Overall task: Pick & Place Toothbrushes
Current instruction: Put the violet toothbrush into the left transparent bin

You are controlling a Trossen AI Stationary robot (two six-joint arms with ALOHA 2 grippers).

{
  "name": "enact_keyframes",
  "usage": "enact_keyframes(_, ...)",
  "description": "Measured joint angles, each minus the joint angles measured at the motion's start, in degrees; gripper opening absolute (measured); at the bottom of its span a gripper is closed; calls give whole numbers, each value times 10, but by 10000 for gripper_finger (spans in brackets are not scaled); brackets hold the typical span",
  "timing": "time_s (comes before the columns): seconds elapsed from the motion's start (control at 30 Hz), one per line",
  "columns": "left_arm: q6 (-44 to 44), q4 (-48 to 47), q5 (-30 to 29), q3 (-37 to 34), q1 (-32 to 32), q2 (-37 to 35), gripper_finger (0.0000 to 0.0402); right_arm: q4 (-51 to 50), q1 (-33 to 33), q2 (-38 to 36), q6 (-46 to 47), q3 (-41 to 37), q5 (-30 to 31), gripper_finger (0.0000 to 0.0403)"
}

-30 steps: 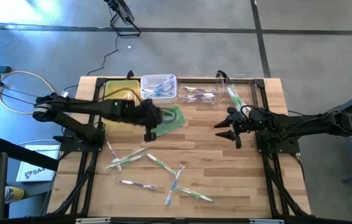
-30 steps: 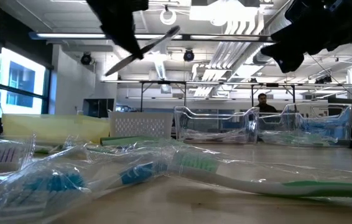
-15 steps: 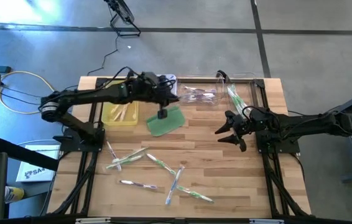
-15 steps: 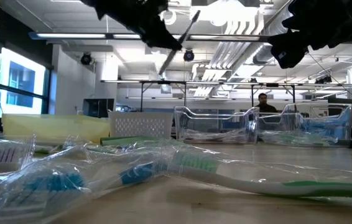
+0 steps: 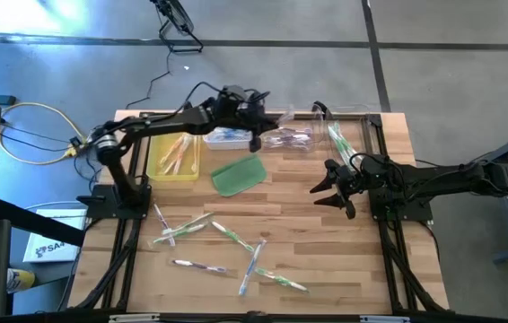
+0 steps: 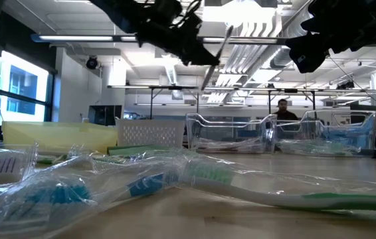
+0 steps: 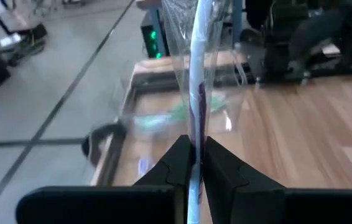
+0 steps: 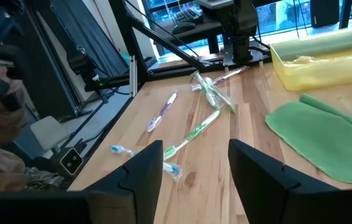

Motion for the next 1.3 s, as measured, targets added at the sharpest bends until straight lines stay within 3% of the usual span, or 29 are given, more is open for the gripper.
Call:
enact_keyframes(0.13,25,-64,11,89,0,58,22,-2,0,0,0,0,1,175)
enact_keyframes(0.27,33,-155,-18,168,6,114,22,-9,0,0,0,0,1,175)
enact_keyframes(0.43,37,-181,-33,229,9,169,22,-17,0,0,0,0,4,175)
enact_keyframes(0.97,-12,-179,-50,240,26,254,22,-25,0,0,0,0,15,175)
enact_keyframes(1.3,-15,-177,-51,240,26,266,22,-30,0,0,-11,0,15,175)
